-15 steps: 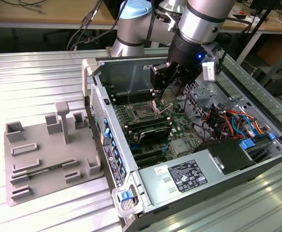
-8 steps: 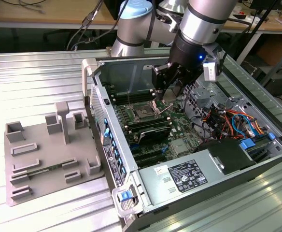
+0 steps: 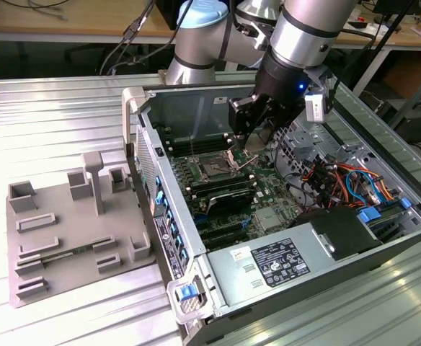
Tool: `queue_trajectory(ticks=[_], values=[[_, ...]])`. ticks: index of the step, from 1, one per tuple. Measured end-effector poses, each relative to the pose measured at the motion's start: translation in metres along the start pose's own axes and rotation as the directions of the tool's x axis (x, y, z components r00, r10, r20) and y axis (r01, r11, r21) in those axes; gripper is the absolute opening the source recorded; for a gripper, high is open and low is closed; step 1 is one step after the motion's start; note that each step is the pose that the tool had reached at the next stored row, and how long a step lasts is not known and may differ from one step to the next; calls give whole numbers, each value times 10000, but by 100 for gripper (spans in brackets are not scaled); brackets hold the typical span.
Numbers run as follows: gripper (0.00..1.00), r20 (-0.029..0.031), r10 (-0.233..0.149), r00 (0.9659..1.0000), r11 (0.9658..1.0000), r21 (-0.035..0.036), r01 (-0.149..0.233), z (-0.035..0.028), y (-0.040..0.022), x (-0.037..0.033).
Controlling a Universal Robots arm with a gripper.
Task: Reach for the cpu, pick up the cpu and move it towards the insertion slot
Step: 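Pick up the cpu and move it towards the insertion slot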
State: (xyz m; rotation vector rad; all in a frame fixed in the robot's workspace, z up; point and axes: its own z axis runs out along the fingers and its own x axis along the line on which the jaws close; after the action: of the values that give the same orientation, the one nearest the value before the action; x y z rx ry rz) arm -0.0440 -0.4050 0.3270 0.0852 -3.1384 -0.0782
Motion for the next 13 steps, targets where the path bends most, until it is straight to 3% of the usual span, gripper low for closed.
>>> queue_trajectory(ticks=[7, 13], values=[[55, 0, 0, 10000, 10000, 1, 0, 25, 20, -21], [55, 0, 0, 10000, 10000, -1, 0, 47, 103, -29]])
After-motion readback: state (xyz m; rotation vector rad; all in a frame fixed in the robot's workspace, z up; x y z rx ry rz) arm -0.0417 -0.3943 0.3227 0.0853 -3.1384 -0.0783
